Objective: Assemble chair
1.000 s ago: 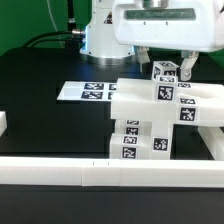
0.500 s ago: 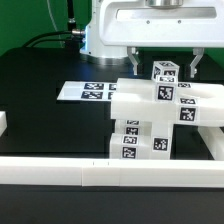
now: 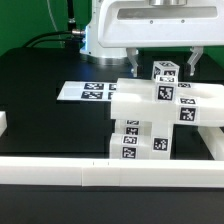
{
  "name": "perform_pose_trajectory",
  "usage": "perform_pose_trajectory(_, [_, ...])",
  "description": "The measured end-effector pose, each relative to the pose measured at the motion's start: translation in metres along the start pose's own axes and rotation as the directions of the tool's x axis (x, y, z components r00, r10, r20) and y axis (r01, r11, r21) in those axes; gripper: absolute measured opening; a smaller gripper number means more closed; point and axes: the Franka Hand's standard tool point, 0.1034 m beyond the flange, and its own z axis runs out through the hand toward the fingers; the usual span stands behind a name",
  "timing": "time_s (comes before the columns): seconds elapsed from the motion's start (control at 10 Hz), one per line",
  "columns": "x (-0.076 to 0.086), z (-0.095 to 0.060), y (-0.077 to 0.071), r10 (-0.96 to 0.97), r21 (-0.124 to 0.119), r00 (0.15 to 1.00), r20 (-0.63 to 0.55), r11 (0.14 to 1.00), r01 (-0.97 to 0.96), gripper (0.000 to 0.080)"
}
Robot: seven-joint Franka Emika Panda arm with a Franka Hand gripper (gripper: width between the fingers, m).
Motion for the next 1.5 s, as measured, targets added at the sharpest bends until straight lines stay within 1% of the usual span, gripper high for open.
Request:
perform_pose_trajectory(0.2, [0.0000, 0.0000, 0.0000, 0.003, 0.000, 1.000, 0.000, 1.000, -0.003, 0.0281])
perform_pose_trajectory(0.5, [0.0000, 0.0000, -0.0001, 0.048, 0.001, 0.999, 0.000, 0.999, -0.048, 0.0282])
perform_pose_trajectory(0.6, [0.0000, 0.0000, -0.0004, 0.161, 0.003, 0.987, 0.000, 0.987, -0.161, 0.0282])
perform_pose_trajectory(0.8, [-0.0003, 0.0000, -0.0007, 0.303, 0.005, 0.953, 0.003, 0.953, -0.303, 0.0282])
perform_pose_trajectory(0.9, [-0.0007, -0.0001, -0.0010, 0.419, 0.010, 0.908, 0.007, 0.908, -0.419, 0.0282])
perform_pose_trajectory(1.1, [-0.0006, -0.0001, -0.0008, 0.534, 0.016, 0.845, 0.011, 0.845, -0.534, 0.0282])
perform_pose_trajectory(1.2, [-0.0004, 0.0000, -0.0012, 0.631, 0.021, 0.776, 0.015, 0.776, -0.631, 0.0284])
perform_pose_trajectory(1.3, [-0.0004, 0.0000, -0.0012, 0.683, 0.022, 0.731, 0.018, 0.730, -0.683, 0.0284])
perform_pose_trajectory(1.4, [-0.0002, 0.0000, -0.0018, 0.763, 0.025, 0.646, 0.024, 0.645, -0.763, 0.0284])
perform_pose_trajectory(1.5, [0.0007, 0.0001, -0.0037, 0.835, 0.022, 0.549, 0.028, 0.549, -0.836, 0.0284])
